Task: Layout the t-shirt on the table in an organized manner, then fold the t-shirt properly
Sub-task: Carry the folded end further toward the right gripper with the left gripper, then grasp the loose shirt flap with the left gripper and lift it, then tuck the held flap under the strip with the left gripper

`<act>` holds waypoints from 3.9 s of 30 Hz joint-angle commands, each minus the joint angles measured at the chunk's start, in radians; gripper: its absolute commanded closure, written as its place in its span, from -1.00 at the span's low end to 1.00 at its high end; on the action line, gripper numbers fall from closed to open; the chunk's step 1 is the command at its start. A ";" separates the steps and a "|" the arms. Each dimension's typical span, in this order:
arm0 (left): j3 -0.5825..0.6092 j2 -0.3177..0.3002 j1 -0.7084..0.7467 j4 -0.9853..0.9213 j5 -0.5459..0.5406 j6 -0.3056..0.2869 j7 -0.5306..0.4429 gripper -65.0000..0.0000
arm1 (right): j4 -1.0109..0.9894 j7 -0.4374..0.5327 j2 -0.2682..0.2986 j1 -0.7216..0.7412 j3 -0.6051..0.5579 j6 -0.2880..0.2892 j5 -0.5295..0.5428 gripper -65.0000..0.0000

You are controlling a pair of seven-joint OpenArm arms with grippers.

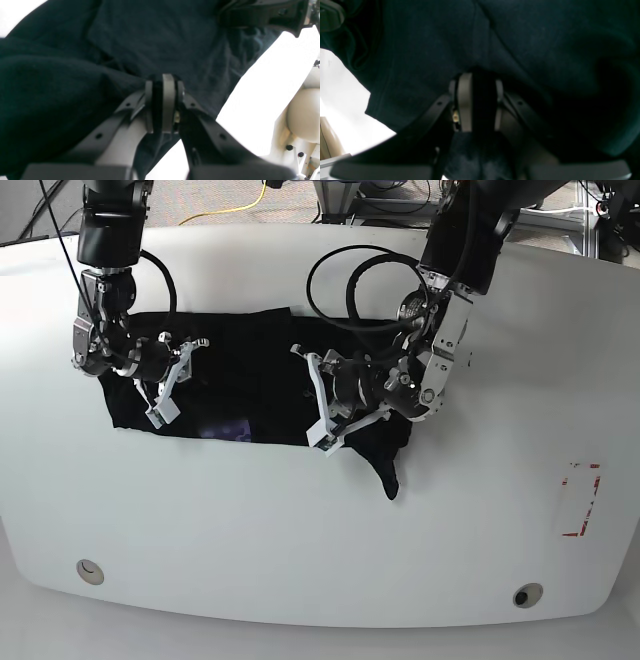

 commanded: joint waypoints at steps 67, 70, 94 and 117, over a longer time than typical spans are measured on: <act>-0.328 -0.092 -0.245 -0.320 -0.032 -0.097 -0.224 -0.28 | -0.012 -0.070 -0.019 -0.008 -0.012 -0.025 -0.090 0.60; -0.328 -0.072 -0.258 -0.387 -0.010 -0.098 -0.241 -0.28 | -0.012 -0.070 -0.019 -0.008 -0.012 -0.025 -0.090 0.60; -0.247 0.007 -0.266 -0.436 -0.007 -0.098 -0.297 0.26 | -0.012 -0.070 -0.021 -0.002 -0.012 -0.025 -0.090 0.60; -0.118 0.035 -0.281 -0.473 -0.014 -0.184 -0.289 0.59 | -0.013 -0.070 -0.021 -0.002 -0.012 -0.025 -0.090 0.60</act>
